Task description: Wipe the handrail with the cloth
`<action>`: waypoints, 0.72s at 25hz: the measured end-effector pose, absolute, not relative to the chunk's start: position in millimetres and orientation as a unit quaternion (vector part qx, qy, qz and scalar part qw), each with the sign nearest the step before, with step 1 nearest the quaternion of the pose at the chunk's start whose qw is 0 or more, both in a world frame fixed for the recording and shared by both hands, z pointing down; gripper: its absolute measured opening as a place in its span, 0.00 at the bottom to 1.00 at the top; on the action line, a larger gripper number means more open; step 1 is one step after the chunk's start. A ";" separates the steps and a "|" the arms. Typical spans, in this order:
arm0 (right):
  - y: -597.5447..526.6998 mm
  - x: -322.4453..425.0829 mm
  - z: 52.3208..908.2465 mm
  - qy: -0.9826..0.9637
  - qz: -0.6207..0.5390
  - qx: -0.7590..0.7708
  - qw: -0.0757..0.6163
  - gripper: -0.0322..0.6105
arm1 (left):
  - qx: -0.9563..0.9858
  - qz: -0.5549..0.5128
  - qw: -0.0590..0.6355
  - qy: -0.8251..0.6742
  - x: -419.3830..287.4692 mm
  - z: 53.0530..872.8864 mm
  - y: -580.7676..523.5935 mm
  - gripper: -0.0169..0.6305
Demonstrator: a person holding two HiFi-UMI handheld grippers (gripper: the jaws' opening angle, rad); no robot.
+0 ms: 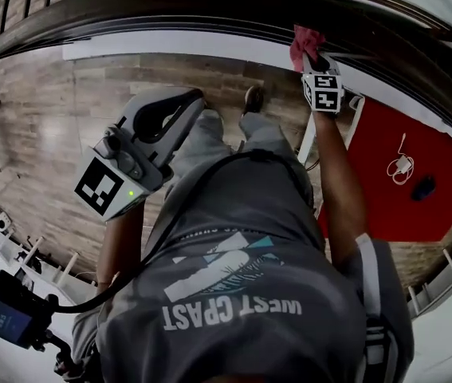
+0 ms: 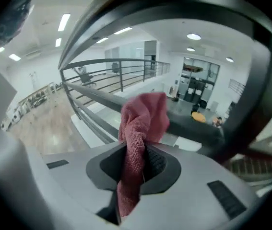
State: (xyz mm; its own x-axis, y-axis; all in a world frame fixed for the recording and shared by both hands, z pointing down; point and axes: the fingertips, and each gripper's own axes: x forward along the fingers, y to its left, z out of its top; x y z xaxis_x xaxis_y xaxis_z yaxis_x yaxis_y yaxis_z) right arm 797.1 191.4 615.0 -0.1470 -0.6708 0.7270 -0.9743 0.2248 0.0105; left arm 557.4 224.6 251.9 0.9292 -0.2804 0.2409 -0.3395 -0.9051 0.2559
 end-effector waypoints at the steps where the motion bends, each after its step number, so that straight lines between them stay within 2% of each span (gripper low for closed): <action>1: 205.4 811.2 635.0 -0.696 0.282 0.587 0.302 0.12 | 0.970 0.102 0.148 -0.161 557.7 255.5 225.2 0.03; 4: 249.3 865.2 699.9 -0.610 0.391 0.634 0.272 0.12 | 0.965 0.116 0.164 -0.171 553.9 270.8 236.2 0.03; 6: 247.6 868.8 725.5 -0.589 0.406 0.644 0.271 0.12 | 0.958 0.127 0.178 -0.186 541.9 278.4 240.0 0.03; 12: 178.5 892.0 742.0 -0.564 0.298 0.723 0.267 0.12 | 0.940 0.167 0.199 -0.222 510.9 296.1 247.9 0.03; 14: 155.9 875.3 740.1 -0.583 0.269 0.723 0.257 0.12 | 0.934 0.177 0.203 -0.234 502.4 299.0 248.3 0.03; 18: 117.2 784.7 718.4 -0.689 0.197 0.661 0.221 0.12 | 0.928 0.192 0.211 -0.240 496.8 305.6 252.7 0.03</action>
